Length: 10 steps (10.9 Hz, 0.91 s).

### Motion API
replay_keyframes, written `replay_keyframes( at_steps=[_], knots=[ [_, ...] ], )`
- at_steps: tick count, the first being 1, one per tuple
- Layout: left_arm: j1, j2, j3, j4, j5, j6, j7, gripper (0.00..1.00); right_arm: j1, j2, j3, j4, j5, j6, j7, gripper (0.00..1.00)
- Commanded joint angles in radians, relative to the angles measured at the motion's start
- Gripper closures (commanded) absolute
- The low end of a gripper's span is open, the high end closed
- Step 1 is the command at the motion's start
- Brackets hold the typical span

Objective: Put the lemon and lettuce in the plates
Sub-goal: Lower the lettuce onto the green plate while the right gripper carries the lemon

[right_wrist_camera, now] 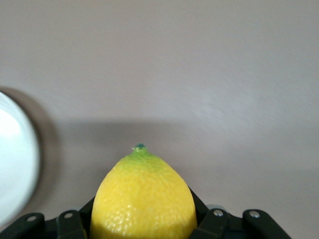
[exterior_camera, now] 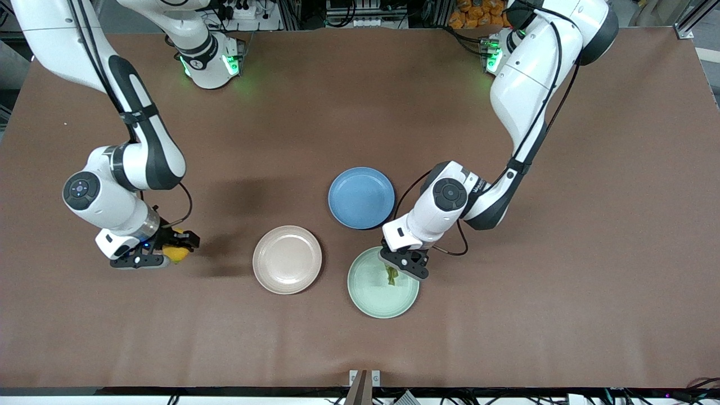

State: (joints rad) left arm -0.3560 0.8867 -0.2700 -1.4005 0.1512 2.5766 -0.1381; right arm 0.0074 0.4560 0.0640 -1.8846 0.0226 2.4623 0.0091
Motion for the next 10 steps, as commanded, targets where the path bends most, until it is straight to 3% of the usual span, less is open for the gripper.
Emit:
replay_keyframes(
  at_steps=[1, 3, 6, 10],
  knots=[
    [-0.008, -0.002, 0.009, 0.021, 0.007, 0.002, -0.003, 0.00, 0.074, 0.059, -0.003, 0.137, 0.120, -0.016, 0.015, 0.51],
    [-0.006, -0.035, 0.009, 0.015, 0.008, -0.018, -0.003, 0.00, 0.118, 0.085, -0.003, 0.177, 0.172, -0.014, 0.020, 0.51],
    [0.026, -0.129, 0.011, 0.005, 0.019, -0.229, -0.003, 0.00, 0.192, 0.118, -0.003, 0.179, 0.175, -0.011, 0.152, 0.48],
    [0.147, -0.257, 0.008, 0.005, 0.016, -0.430, 0.011, 0.00, 0.265, 0.184, -0.004, 0.212, 0.172, 0.003, 0.270, 0.48]
  ],
)
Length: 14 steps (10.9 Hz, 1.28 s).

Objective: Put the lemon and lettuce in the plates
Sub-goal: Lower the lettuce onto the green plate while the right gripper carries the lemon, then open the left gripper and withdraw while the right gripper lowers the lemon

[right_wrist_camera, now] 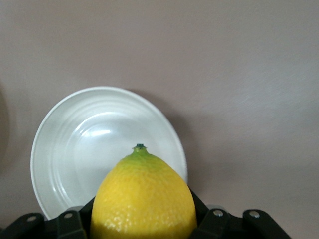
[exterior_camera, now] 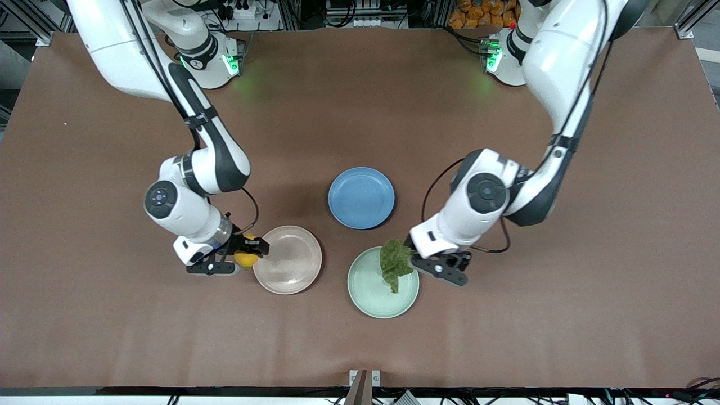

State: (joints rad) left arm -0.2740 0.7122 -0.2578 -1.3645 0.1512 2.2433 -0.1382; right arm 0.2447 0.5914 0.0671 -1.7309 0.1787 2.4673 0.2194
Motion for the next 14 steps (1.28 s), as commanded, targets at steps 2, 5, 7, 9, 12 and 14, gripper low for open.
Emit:
replay_keyframes(
  at_steps=[2, 5, 7, 9, 12, 14],
  knots=[
    [0.120, -0.131, -0.005, -0.033, 0.016, -0.204, 0.012, 0.00, 0.065, 0.079, -0.009, 0.092, 0.010, -0.001, 0.113, 0.48],
    [0.185, -0.201, -0.005, -0.033, 0.014, -0.273, 0.012, 0.00, 0.093, 0.109, -0.010, 0.100, 0.008, 0.037, 0.149, 0.48],
    [0.219, -0.259, -0.003, -0.031, 0.017, -0.339, 0.011, 0.00, 0.113, 0.149, -0.012, 0.100, 0.007, 0.094, 0.188, 0.48],
    [0.255, -0.306, -0.005, -0.033, 0.018, -0.402, 0.014, 0.00, 0.125, 0.178, -0.013, 0.102, 0.007, 0.133, 0.190, 0.48],
    [0.294, -0.361, -0.006, -0.034, 0.013, -0.470, 0.017, 0.00, 0.134, 0.206, -0.015, 0.100, 0.007, 0.157, 0.190, 0.47],
    [0.327, -0.414, -0.009, -0.047, 0.008, -0.519, 0.018, 0.00, 0.136, 0.208, -0.015, 0.100, 0.007, 0.159, 0.190, 0.31]
  ],
)
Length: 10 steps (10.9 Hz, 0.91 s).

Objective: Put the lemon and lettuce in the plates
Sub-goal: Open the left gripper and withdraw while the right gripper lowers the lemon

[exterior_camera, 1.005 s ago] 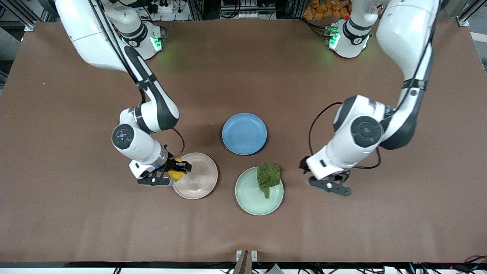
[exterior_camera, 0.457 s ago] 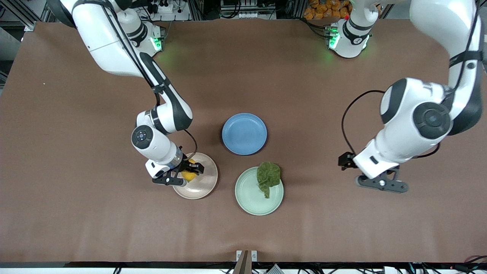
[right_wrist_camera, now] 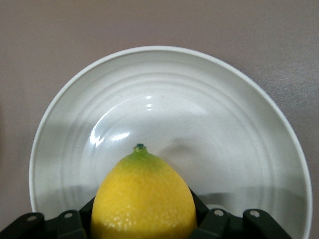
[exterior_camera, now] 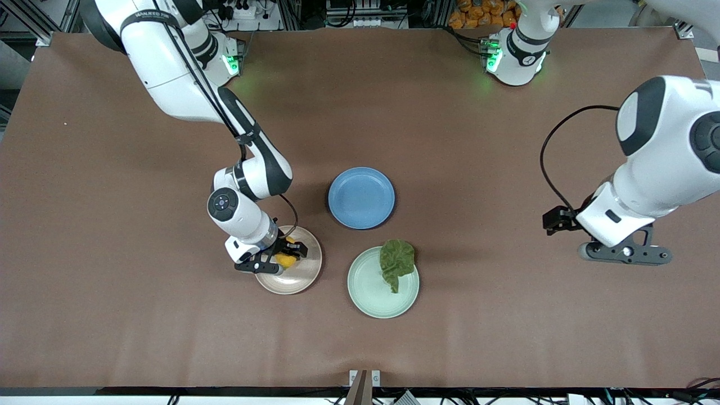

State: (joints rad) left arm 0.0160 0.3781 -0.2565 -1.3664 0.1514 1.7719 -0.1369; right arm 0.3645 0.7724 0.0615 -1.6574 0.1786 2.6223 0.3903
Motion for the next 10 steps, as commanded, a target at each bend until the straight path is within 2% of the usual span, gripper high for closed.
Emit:
replay_keyframes(
  at_steps=[1, 7, 8, 10],
  knots=[
    [0.053, -0.105, -0.012, -0.051, 0.007, -0.069, 0.017, 0.00, 0.016, 0.027, -0.011, 0.027, 0.007, 0.004, 0.030, 0.00],
    [0.078, -0.139, -0.020, -0.076, 0.005, -0.098, 0.016, 0.00, 0.001, 0.021, -0.017, 0.062, 0.010, -0.019, 0.030, 0.00],
    [0.084, -0.143, -0.026, -0.070, 0.005, -0.104, 0.017, 0.00, -0.004, 0.012, -0.016, 0.070, 0.018, -0.059, 0.032, 0.00],
    [0.084, -0.165, -0.026, -0.065, -0.009, -0.146, 0.016, 0.00, -0.027, 0.013, -0.017, 0.198, 0.016, -0.308, 0.053, 0.00]
  ],
)
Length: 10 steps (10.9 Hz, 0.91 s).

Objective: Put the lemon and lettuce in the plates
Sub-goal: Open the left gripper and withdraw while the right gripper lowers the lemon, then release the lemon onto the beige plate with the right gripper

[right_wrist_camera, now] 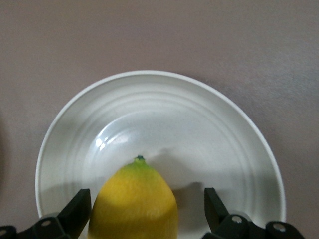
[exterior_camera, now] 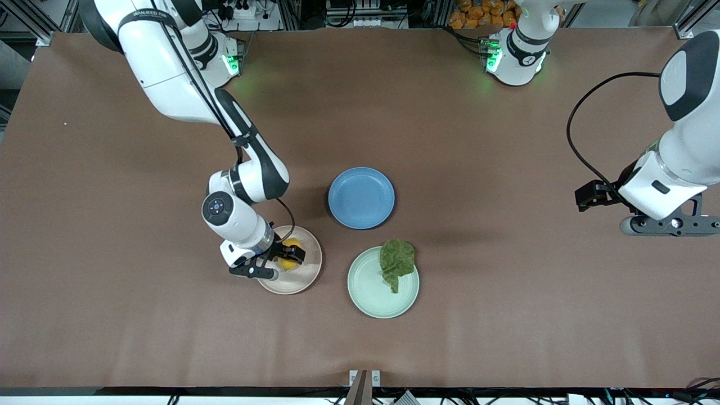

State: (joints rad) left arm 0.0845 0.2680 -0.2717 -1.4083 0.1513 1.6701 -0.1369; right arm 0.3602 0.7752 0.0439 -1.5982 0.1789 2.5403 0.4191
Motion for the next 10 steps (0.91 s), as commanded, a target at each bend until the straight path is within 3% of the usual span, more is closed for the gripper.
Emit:
replay_keyframes(
  at_steps=[1, 8, 10],
  knots=[
    [0.020, -0.064, -0.004, -0.023, -0.015, -0.047, 0.017, 0.00, -0.038, 0.010, 0.001, 0.199, 0.013, -0.332, 0.021, 0.00],
    [0.074, -0.200, -0.004, -0.032, -0.188, -0.105, 0.008, 0.00, -0.190, -0.014, 0.013, 0.368, 0.017, -0.691, -0.063, 0.00],
    [0.072, -0.234, -0.010, -0.031, -0.184, -0.108, 0.013, 0.00, -0.236, -0.037, 0.011, 0.376, 0.017, -0.751, -0.114, 0.00]
  ],
)
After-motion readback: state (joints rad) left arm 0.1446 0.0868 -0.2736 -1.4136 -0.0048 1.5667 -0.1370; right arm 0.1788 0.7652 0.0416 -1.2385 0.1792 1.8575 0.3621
